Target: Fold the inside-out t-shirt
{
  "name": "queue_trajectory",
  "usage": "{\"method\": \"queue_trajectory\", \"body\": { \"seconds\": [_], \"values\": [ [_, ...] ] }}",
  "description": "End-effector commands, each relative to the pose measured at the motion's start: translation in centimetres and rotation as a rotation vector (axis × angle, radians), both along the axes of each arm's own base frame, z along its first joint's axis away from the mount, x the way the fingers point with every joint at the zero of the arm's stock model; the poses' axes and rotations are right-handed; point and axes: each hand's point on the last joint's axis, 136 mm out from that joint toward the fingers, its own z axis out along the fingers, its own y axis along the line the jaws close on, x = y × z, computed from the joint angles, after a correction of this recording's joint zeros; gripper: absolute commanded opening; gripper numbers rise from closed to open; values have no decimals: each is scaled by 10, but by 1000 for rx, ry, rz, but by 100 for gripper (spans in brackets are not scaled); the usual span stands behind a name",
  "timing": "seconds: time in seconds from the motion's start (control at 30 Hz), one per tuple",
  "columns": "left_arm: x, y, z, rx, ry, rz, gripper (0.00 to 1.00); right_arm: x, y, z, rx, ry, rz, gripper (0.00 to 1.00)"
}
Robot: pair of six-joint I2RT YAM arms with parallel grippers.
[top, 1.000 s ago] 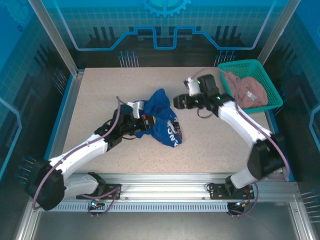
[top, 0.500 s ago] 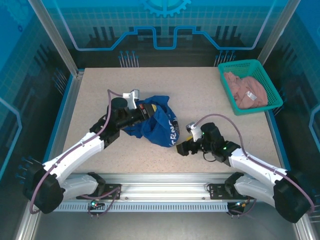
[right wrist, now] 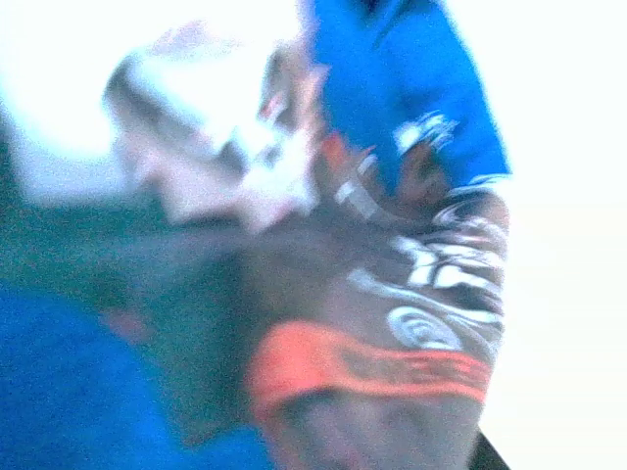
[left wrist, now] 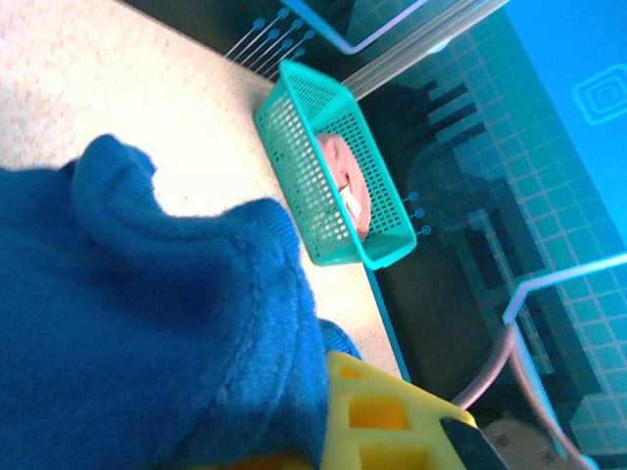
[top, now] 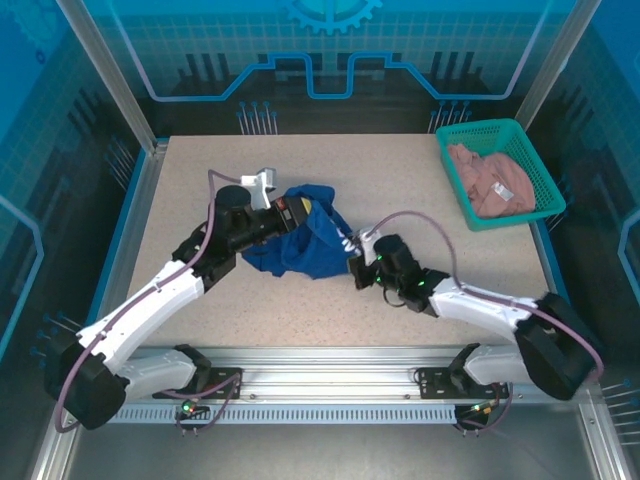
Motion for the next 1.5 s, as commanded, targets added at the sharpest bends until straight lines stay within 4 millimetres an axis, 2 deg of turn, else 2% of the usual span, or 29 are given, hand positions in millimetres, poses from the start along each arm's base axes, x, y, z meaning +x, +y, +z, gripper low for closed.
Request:
{"method": "queue_trajectory", "body": {
  "seconds": [0.0,0.1,0.13,0.17,0.2,0.3,0.37,0.47,0.53,0.63,0.7,0.83,0.97,1.03,1.1,1.17,1.37,1.47],
  "values": [
    [-7,7,67,-39,-192,-2,0,19,-62,67,-64,-116,-177,0],
    [-18,-3,100,-85,-265,-55,0,19,-105,126,-71,-201,-252,0],
    [-21,-7,108,-82,-289,-69,0,20,-117,139,-87,-219,-276,0],
    [-24,-12,116,-78,-312,-84,0,22,-130,163,-94,-255,-303,0],
    [-27,-18,122,-76,-325,-98,0,24,-139,177,-111,-276,-317,0],
    [-26,-27,128,-89,-326,-117,0,33,-153,206,-121,-274,-309,0],
    [-21,-30,119,-101,-293,-106,0,43,-151,208,-132,-235,-276,0],
    [-9,-27,87,-97,-218,-50,0,61,-137,177,-154,-112,-212,0],
    [-2,-23,59,-72,-162,-4,0,70,-125,147,-143,-21,-171,2],
    [6,-14,5,-29,-61,73,0,79,-107,96,-147,112,-123,11],
    [8,-12,-28,-24,7,100,0,77,-92,65,-177,192,-93,22],
    [5,-10,-69,-25,96,113,0,53,-67,26,-227,254,-57,40],
    [0,-6,-83,-13,116,118,0,16,-29,5,-124,282,11,51],
    [-2,-4,-85,-5,114,119,0,3,-3,4,-69,262,65,54],
    [-4,-3,-86,8,114,115,0,-6,17,-6,-59,236,104,57],
    [-5,-1,-86,11,112,117,0,-4,27,-11,-88,199,110,58],
    [-7,0,-79,12,98,111,0,20,38,-17,-187,70,137,59],
    [-8,1,-79,13,99,113,0,30,45,-18,-206,21,157,56]
  ]
}}
